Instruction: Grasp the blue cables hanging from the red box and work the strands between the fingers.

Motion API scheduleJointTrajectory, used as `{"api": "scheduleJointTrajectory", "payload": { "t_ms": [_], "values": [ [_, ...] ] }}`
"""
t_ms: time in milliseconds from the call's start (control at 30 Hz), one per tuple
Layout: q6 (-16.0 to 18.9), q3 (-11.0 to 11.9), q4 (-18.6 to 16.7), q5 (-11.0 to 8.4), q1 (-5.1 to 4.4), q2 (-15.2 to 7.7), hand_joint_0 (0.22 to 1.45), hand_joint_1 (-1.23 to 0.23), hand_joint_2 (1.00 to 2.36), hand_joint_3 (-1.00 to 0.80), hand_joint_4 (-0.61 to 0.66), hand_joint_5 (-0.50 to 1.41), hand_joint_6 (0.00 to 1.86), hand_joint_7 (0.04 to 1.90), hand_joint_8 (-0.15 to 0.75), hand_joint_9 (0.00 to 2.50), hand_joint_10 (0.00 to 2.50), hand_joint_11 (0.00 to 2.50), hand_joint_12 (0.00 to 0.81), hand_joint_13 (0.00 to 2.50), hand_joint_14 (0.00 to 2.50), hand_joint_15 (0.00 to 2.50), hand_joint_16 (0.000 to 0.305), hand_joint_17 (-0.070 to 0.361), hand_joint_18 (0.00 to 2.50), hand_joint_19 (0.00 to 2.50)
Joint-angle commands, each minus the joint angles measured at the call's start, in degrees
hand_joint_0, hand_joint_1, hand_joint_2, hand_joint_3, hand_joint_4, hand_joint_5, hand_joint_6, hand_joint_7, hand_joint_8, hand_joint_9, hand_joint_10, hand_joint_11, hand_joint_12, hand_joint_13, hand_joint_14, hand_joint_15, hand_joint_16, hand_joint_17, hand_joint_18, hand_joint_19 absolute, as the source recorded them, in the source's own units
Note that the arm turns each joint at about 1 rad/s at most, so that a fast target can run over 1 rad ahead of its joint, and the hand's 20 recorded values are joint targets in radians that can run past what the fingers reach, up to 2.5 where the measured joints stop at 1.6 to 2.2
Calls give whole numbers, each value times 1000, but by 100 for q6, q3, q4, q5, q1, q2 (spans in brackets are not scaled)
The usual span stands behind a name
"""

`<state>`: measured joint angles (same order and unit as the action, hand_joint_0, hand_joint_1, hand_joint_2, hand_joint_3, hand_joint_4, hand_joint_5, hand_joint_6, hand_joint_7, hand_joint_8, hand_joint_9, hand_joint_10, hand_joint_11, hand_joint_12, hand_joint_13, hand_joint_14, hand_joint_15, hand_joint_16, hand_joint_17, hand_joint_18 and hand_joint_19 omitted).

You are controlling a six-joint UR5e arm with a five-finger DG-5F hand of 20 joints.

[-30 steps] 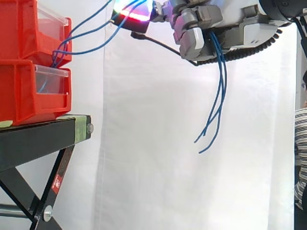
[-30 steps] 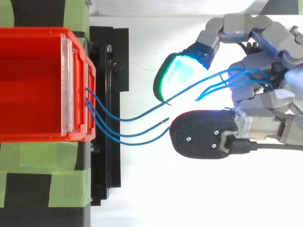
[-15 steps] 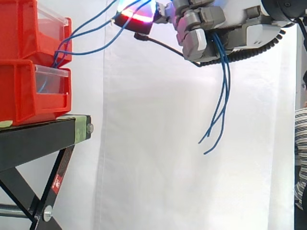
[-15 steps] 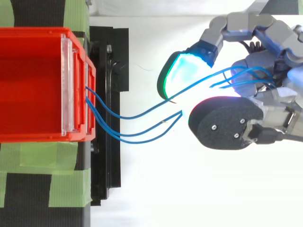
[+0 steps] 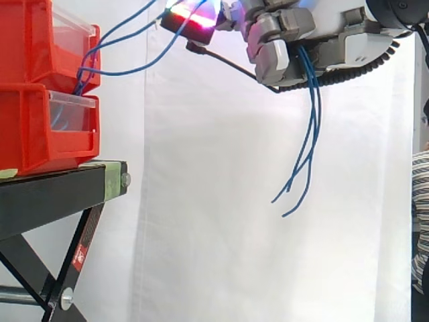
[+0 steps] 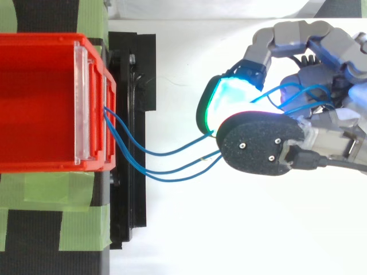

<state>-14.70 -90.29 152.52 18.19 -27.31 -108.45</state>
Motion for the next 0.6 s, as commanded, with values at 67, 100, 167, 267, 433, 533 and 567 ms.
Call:
{"api": "scheduleJointTrajectory", "payload": {
  "t_ms": [67, 100, 167, 267, 433, 533, 567],
  "values": [
    [-6, -6, -12, 0, -12, -1, 859, -629, 1022, -393, 126, 134, 1185, 1180, 384, 987, 2500, 2500, 419, 1081, 2500, 1644, 46, 104, 1462, 1184],
    [-6, -6, -3, 0, -12, -1, 854, -643, 1023, -340, 97, 168, 1141, 1192, 384, 987, 2500, 2500, 419, 1081, 2500, 1644, 46, 104, 1462, 1184],
    [-6, 3, -12, 0, -12, -1, 841, -659, 1026, -241, 59, 221, 1063, 1218, 384, 987, 2500, 2500, 419, 1081, 2500, 1644, 46, 104, 1462, 1184],
    [-6, -6, -12, 0, -20, -1, 831, -675, 1025, -109, 17, 277, 989, 1227, 384, 987, 2500, 2500, 419, 1081, 2500, 1644, 46, 104, 1462, 1184],
    [-86, 3, -12, 0, -20, -1, 843, -678, 1019, 6, 46, 335, 816, 1253, 384, 987, 2500, 2500, 419, 1081, 2500, 1644, 46, 104, 1462, 1184],
    [-138, -6, -38, 0, -20, -1, 851, -671, 1013, 43, 58, 348, 738, 1274, 384, 987, 2500, 2500, 419, 1081, 2500, 1644, 46, 104, 1462, 1184],
    [-182, -6, -74, 0, -20, -1, 851, -669, 1013, 47, 60, 349, 731, 1274, 384, 987, 2500, 2500, 419, 1081, 2500, 1644, 46, 104, 1462, 1184]
  ]
}}
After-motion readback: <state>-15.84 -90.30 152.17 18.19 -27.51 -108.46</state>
